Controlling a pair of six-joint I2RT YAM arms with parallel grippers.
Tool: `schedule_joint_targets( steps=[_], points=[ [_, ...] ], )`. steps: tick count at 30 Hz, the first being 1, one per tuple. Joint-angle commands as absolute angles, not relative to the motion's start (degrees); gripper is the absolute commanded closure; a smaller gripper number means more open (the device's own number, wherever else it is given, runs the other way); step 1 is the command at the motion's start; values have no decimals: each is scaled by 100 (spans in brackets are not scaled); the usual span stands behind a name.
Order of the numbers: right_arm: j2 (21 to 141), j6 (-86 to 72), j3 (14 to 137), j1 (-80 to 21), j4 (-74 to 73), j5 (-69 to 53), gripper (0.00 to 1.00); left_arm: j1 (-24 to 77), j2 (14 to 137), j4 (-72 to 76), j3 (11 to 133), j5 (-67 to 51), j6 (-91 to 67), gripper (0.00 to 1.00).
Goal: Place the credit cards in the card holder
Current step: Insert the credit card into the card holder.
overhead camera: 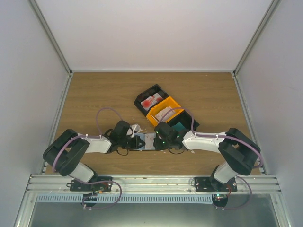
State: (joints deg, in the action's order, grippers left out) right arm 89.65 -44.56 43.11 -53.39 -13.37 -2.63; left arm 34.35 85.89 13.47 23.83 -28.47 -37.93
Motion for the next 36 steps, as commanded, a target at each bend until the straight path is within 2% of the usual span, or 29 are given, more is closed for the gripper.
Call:
schedule_joint_targets(
  steps=[1,9,13,19,27,32,36],
  points=[
    [9099,-4340,4437,-5361,-1263,-404,78,3463,8845,1387,2397,-2990,-3691,97],
    [9126,-4214,4406,-5363,-1031,-592,81,3463,8850,1416,2465,-3225,-3387,97],
    [8842,-4426,4377,-5370,-1270,-189,75,3463,8652,1007,2547,-2851,-3337,92],
    [8484,-5025,4186,-5370,-1489,310,61,3463,7835,265,2628,-2262,-3313,83],
    [8785,-5472,4068,-5370,-1188,125,56,3465,7561,-228,2641,-1631,-3277,69],
    [8964,-5554,4081,-5366,-1077,22,56,3465,7682,212,2584,-2151,-3266,70],
    [8942,-5630,4100,-5362,-1212,303,57,3463,7707,176,2636,-2022,-3301,74]
  ],
)
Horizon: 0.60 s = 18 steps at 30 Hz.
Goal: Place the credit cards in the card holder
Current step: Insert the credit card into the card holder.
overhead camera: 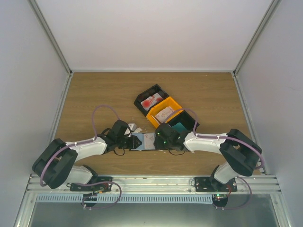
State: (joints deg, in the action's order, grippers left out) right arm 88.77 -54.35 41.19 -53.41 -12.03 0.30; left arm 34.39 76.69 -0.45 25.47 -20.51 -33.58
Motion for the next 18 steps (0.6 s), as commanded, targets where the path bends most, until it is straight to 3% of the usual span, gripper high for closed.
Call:
schedule_joint_targets(
  steps=[1,9,18],
  points=[
    [8927,-5633,4115,-5361,-1259,414,57,3463,7677,136,2637,-1969,-3296,74],
    [8976,-5658,4262,-5344,-1493,1015,67,3455,7268,-302,2633,-1458,-3334,75],
    [9220,-5180,4349,-5260,-1075,578,77,3338,6729,-675,2430,-755,-3537,69]
  ],
)
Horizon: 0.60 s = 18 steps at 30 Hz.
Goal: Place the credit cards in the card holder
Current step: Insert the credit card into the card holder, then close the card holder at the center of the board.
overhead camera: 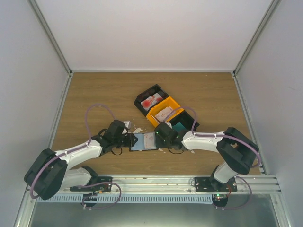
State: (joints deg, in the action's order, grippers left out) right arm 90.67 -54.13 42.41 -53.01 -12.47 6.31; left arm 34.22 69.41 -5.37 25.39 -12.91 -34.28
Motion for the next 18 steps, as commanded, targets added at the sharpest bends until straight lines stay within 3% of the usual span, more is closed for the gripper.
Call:
schedule_joint_targets(
  steps=[1,8,15,18],
  points=[
    [9253,-5156,4357,-5256,-1069,570,77,3307,6717,-722,2400,-651,-3553,69],
    [9416,-4849,4420,-5238,-893,509,81,3033,6718,-797,2232,-687,-3519,69],
    [9312,-4417,4489,-5238,-659,600,98,2878,6895,-797,2183,-797,-3524,69],
    [9257,-4316,4592,-5238,-750,662,100,2826,6920,-784,2158,-844,-3525,69]
  ],
)
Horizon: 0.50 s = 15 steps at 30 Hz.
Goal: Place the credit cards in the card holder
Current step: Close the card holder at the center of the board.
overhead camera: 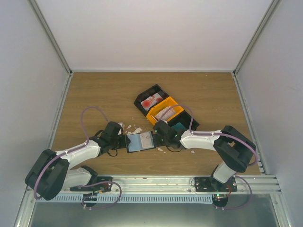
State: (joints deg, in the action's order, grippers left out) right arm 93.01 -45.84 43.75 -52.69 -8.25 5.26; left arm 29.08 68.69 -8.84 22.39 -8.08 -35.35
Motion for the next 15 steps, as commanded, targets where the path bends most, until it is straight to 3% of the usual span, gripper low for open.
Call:
schedule_joint_targets(
  steps=[1,15],
  points=[
    [9228,-4301,4622,-5240,-804,678,99,2815,6935,-776,2154,-858,-3524,69],
    [8554,-3817,4818,-5246,-806,235,100,2724,7345,-157,2083,-1761,-3417,70]
  ],
)
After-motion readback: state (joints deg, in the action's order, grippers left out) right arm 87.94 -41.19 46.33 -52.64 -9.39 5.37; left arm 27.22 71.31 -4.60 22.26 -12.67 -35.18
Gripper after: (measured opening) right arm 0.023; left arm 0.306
